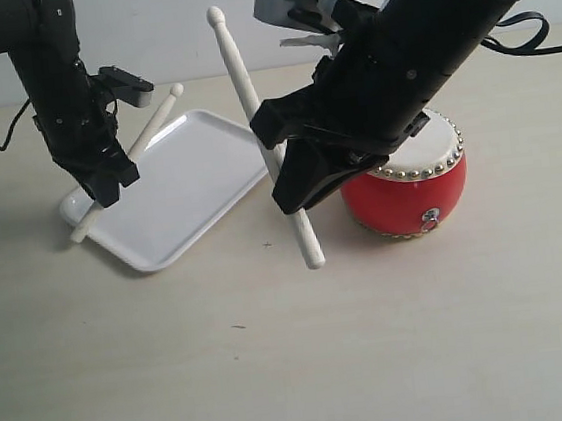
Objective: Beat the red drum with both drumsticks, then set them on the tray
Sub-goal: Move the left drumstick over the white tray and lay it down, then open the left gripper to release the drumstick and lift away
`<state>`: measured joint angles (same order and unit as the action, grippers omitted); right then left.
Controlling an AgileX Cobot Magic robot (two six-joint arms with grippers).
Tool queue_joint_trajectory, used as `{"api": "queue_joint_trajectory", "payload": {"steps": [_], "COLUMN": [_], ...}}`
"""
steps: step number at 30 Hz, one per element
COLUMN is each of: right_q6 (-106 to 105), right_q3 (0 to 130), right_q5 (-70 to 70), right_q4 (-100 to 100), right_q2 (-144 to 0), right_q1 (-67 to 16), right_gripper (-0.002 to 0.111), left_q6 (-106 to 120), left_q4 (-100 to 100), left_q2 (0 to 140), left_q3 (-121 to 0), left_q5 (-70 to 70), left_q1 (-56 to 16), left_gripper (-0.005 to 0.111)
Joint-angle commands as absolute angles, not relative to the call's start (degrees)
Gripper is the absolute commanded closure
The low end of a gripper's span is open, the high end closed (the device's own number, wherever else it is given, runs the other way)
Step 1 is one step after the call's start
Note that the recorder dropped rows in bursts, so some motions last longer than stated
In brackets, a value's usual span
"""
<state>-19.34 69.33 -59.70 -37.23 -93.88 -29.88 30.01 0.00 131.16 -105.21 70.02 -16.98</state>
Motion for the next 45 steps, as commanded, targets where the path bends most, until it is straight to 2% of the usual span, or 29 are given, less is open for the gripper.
{"api": "queue_joint_trajectory", "payload": {"steps": [1, 13, 17, 22, 36, 41, 45], "right_q6": [-20.3, -20.4, -20.4, -20.9, -21.6, -22.0, -22.0], "right_q3": [69.6, 69.6, 69.6, 69.6, 69.6, 69.6, 69.6], "right_q5": [-59.7, -59.7, -59.7, -60.1, -59.1, -59.0, -59.0], "right_q4": [-37.0, -37.0, -36.9, -36.9, -36.9, -36.9, -36.9], "right_q2": [-93.4, -93.4, -93.4, -93.4, -93.4, -93.4, -93.4], "right_q1": [-29.9, -29.9, -29.9, -29.9, -29.9, -29.9, -29.9], "right_gripper": [0.108, 0.108, 0.108, 0.108, 0.108, 0.108, 0.108], "left_q6": [29.7, 29.7, 30.0, 29.4, 26.2, 26.0, 25.9], "left_q4": [0.0, -3.6, -4.8, -1.0, 0.9, 0.0, 0.0], "left_q2": [131.3, 131.3, 131.2, 131.8, 133.3, 133.3, 133.5], "left_q3": [-105.5, -105.5, -105.5, -105.5, -105.5, -105.5, -105.5], "left_q5": [69.8, 70.0, 70.0, 64.7, 64.7, 64.9, 64.9], "left_q1": [-17.2, -17.3, -19.0, -20.5, -19.9, -19.9, -19.9], "left_gripper": [0.081, 0.079, 0.059, 0.061, 0.061, 0.067, 0.068]}}
